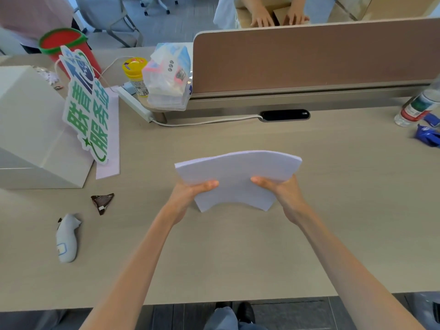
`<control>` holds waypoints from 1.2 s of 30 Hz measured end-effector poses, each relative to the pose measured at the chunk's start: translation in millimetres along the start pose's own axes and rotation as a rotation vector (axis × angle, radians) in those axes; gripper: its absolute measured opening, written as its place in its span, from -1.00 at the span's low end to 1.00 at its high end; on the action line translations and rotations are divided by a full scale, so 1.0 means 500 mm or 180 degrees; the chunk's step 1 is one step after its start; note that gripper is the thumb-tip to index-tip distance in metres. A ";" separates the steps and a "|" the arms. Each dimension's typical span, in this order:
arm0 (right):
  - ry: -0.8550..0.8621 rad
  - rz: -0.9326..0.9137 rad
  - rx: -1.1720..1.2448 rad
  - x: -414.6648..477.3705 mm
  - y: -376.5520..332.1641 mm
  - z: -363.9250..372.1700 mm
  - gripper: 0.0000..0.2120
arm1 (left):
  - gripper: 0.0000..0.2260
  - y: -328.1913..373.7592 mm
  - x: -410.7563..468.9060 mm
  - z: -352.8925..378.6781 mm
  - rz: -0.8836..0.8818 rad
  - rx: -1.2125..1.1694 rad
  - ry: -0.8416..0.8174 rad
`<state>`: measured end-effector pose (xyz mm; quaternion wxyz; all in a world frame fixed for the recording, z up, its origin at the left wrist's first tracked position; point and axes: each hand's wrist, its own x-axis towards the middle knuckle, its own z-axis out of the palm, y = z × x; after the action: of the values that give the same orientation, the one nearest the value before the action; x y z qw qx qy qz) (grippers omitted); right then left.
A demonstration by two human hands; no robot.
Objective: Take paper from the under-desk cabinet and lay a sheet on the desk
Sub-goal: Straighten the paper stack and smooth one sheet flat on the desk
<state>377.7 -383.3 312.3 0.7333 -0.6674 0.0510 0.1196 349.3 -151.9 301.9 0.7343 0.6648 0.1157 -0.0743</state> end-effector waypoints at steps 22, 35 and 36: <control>-0.0484 0.0810 -0.0096 0.122 0.020 0.100 -0.71 | -0.67 0.029 0.076 -0.139 -0.0785 0.0416 -0.0100; 0.0281 0.1126 -0.0918 0.309 0.175 0.222 -0.73 | -0.71 -0.117 0.236 -0.229 -0.0822 0.0685 0.0670; 0.0320 0.1075 -0.1189 0.314 0.184 0.224 -0.74 | -0.73 -0.125 0.243 -0.232 -0.0784 0.0876 0.0674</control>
<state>497.7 -248.1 198.2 0.5634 -0.7784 0.1751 0.2144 441.4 -38.0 198.8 0.6057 0.7437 0.2613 -0.1084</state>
